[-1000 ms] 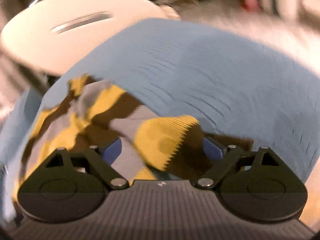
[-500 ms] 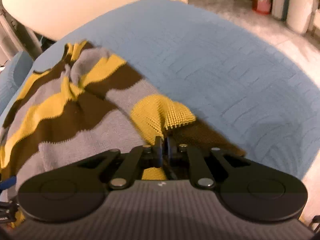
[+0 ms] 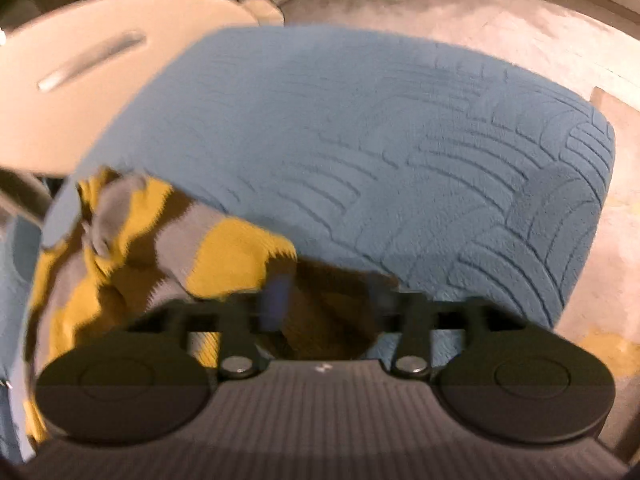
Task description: Fold clothes
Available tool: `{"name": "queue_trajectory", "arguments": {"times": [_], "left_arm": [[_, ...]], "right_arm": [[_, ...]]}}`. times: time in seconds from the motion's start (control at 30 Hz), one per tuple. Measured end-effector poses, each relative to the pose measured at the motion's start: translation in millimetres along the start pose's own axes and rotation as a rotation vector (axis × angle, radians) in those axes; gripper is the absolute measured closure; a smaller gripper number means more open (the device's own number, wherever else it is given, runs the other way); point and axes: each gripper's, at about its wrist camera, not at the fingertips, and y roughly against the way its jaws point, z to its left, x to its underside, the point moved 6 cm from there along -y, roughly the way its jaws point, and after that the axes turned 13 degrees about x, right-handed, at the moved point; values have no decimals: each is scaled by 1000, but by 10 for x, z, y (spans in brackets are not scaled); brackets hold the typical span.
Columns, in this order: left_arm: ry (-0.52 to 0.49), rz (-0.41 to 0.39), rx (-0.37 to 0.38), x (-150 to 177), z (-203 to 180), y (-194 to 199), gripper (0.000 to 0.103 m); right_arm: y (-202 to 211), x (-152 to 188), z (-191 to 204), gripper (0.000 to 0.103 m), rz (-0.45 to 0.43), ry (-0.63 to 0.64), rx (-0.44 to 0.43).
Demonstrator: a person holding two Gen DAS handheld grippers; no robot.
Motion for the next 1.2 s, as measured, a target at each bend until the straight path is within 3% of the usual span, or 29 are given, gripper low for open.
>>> {"name": "queue_trajectory", "arguments": {"times": [0.1, 0.23, 0.83, 1.1, 1.13, 1.2], "left_arm": [[-4, 2, -3, 2, 0, -8, 0], [-12, 5, -7, 7, -10, -11, 0], [-62, 22, -32, 31, -46, -49, 0], [-61, 20, -25, 33, -40, -38, 0], [-60, 20, -24, 32, -37, -37, 0], [-61, 20, -22, 34, -36, -30, 0]], "right_arm": [[-27, -20, -28, 21, -1, -61, -56], [-102, -27, 58, 21, 0, -44, -105], [-154, -32, -48, 21, 117, -164, -153], [-238, 270, 572, 20, 136, 338, 71], [-240, 291, 597, 24, 130, 368, 99], [-233, 308, 599, 47, 120, 398, 143]]}}
